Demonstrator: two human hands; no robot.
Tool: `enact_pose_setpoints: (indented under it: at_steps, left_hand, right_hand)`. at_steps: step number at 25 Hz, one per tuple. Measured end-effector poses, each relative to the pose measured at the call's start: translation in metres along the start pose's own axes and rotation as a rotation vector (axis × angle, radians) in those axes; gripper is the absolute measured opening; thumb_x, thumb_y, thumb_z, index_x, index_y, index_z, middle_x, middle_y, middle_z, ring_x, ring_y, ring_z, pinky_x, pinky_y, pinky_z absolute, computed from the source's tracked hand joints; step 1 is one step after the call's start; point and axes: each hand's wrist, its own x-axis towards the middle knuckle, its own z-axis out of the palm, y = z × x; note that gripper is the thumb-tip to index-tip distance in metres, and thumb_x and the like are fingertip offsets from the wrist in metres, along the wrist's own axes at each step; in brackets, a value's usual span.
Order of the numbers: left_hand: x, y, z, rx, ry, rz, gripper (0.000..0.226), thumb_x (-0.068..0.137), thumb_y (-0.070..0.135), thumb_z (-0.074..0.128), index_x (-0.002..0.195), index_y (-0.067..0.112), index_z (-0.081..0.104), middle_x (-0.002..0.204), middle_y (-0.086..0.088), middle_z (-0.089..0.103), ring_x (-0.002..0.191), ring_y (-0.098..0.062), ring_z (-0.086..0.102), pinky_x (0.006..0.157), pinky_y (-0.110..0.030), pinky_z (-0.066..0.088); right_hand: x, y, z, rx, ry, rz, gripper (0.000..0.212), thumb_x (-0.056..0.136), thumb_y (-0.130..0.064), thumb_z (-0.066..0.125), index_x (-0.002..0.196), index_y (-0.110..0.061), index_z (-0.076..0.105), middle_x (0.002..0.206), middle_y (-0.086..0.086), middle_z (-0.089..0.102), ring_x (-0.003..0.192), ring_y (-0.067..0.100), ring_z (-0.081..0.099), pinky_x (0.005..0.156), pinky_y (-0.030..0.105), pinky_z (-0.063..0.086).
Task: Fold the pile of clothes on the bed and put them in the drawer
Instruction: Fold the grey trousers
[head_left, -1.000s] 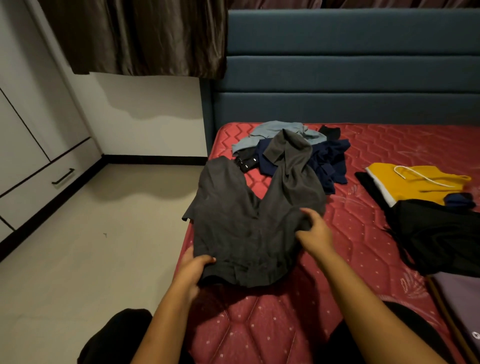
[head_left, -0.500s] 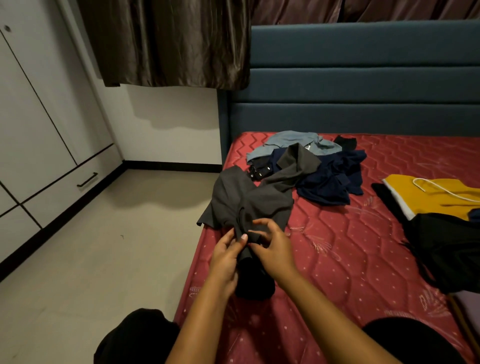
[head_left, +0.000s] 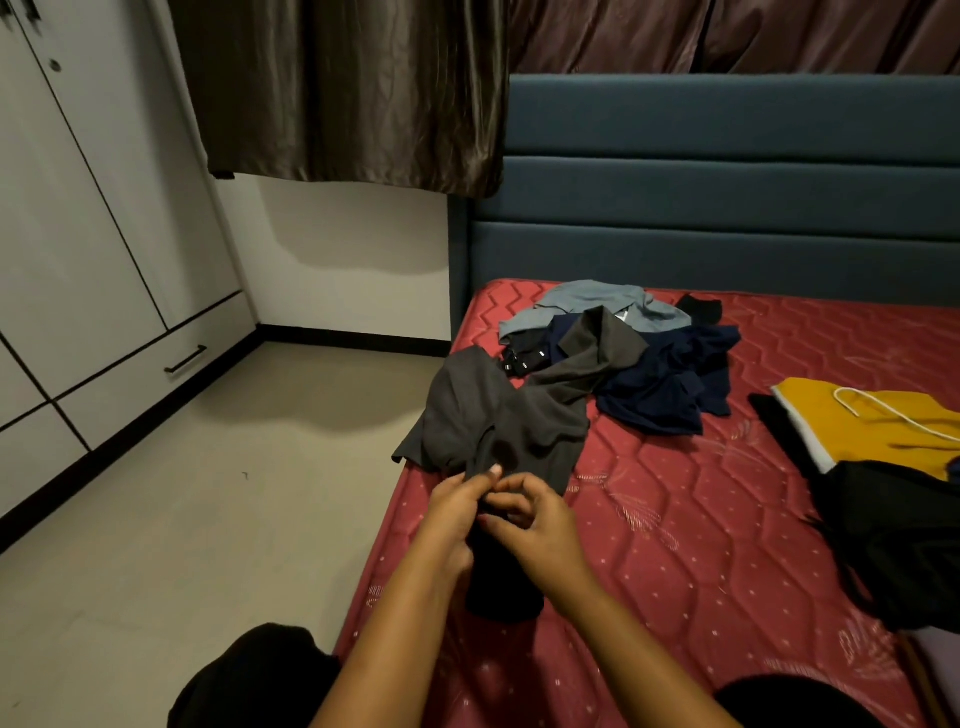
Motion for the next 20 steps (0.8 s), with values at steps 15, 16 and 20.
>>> enact_pose_setpoints:
  at_steps: [15, 16, 20]
  left_hand:
    - [-0.036, 0.059, -0.021, 1.536, -0.247, 0.514, 0.040, 0.072, 0.005, 0.054, 0.096, 0.029, 0.072, 0.093, 0.001, 0.068, 0.077, -0.018, 0.058, 0.059, -0.024, 0.034]
    - [-0.039, 0.066, -0.020, 1.600, -0.142, 0.654, 0.037, 0.072, 0.008, 0.053, 0.096, 0.030, 0.071, 0.097, 0.002, 0.067, 0.086, -0.021, 0.059, 0.062, -0.026, 0.033]
    - [-0.041, 0.091, -0.018, 1.522, 0.181, 1.140, 0.018, 0.064, 0.012, 0.051, 0.073, 0.022, 0.063, 0.074, 0.003, 0.055, 0.074, -0.025, 0.057, 0.054, -0.025, 0.030]
  right_hand:
    - [0.054, -0.045, -0.021, -1.282, -0.657, -0.198, 0.035, 0.081, -0.015, 0.058, 0.114, -0.026, 0.057, 0.122, -0.005, 0.053, 0.120, 0.019, 0.046, 0.092, 0.038, 0.032]
    - [0.059, -0.048, -0.020, -1.207, -0.685, -0.177, 0.033, 0.080, -0.016, 0.062, 0.111, -0.025, 0.057, 0.118, -0.002, 0.056, 0.113, 0.020, 0.052, 0.089, 0.038, 0.039]
    - [0.068, -0.077, -0.023, -0.927, -0.703, 0.088, 0.038, 0.069, -0.037, 0.082, 0.096, -0.029, 0.057, 0.097, -0.008, 0.063, 0.094, 0.016, 0.061, 0.082, 0.031, 0.050]
